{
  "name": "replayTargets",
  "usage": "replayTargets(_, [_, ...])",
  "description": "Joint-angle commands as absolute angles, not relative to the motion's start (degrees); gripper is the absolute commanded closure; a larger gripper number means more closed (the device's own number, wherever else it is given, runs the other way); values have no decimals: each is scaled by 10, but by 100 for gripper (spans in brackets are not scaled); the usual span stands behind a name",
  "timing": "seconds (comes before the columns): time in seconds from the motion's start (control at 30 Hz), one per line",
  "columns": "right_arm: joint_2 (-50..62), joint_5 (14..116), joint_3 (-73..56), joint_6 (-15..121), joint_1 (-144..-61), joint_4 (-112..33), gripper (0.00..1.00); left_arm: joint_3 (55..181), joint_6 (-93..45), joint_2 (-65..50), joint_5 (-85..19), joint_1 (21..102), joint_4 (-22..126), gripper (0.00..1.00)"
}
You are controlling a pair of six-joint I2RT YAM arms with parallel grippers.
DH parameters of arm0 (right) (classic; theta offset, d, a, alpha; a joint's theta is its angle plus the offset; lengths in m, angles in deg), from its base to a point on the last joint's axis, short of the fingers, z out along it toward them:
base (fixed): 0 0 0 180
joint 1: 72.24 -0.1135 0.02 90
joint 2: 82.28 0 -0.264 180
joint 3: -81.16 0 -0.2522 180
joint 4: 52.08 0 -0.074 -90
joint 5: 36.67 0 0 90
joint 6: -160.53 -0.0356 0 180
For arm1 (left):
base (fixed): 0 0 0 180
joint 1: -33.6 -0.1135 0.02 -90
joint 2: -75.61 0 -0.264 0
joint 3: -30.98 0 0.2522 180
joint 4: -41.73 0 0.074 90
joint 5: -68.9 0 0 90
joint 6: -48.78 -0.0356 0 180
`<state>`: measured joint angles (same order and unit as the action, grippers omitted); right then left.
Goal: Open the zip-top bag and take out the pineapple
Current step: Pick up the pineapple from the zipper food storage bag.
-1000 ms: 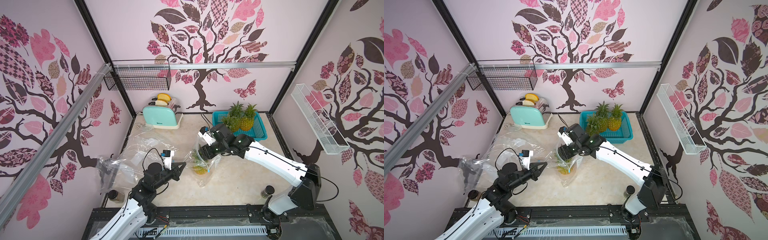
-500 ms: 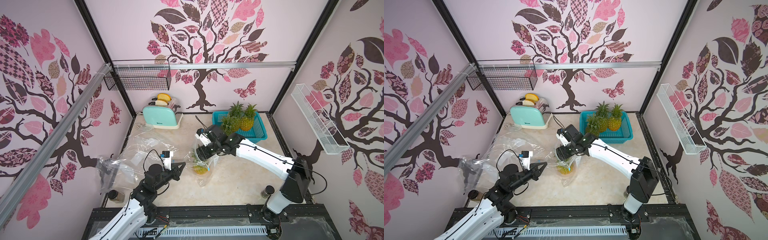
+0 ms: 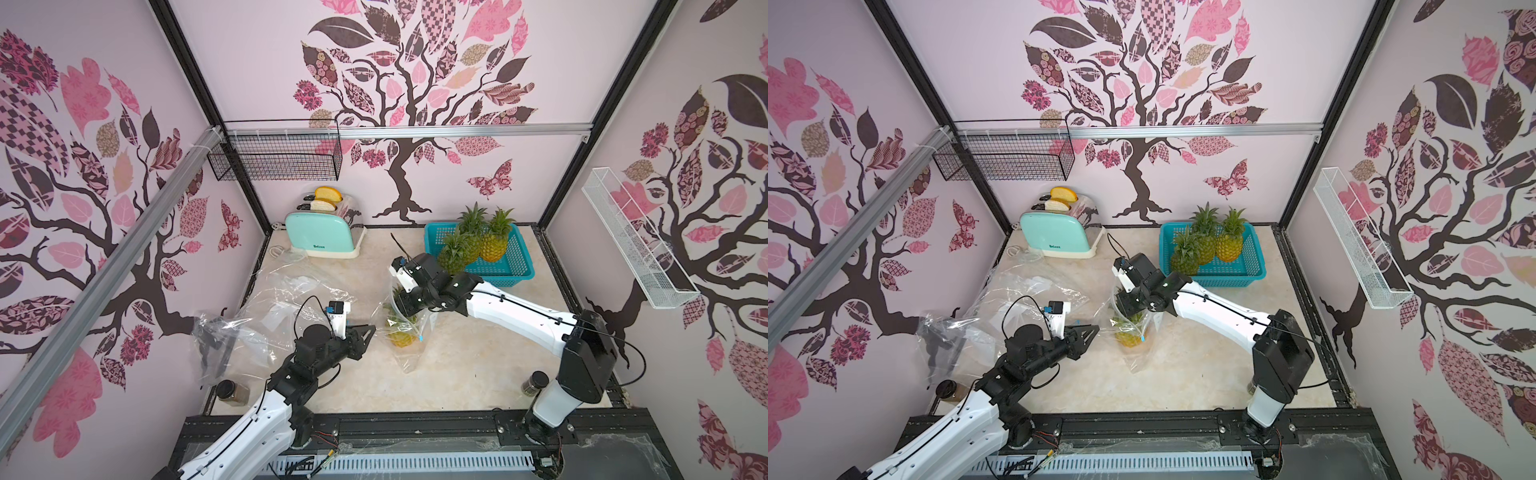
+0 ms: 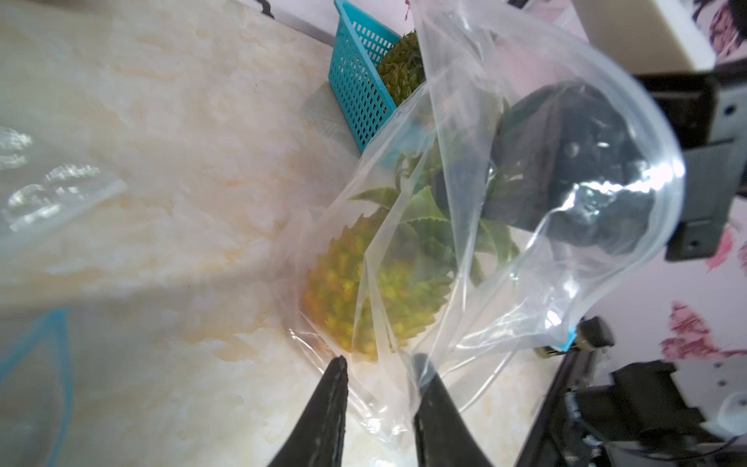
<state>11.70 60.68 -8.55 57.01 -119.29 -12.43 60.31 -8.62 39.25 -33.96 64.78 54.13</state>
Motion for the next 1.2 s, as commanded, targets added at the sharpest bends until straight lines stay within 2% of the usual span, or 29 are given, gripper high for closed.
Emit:
replayTargets(0.0, [76,610,-125,560,-1170,-85,100,631,-98,416,-313,650,564,50])
replayTargets(0.2, [-50,702,-168,577,-1075,-121,100,663,-91,432,-342,636,565,27])
replayTargets(0.33, [-96,734,-158,595,-1041,-115,100,681,-55,400,-426,597,542,22])
replayTargets(0.57, [-117,813,-114,602,-1018,-107,100,684,51,287,-555,576,349,14])
replayTargets(0.7, [-120,833,-75,606,-1018,-99,100,675,121,207,-594,574,217,2])
replayTargets(1.0, [-132,917,-6,615,-1018,-91,100,663,225,60,-600,567,-51,2])
replayTargets(1.17, [-132,929,4,610,-1018,-96,100,701,255,-23,-615,566,-135,2])
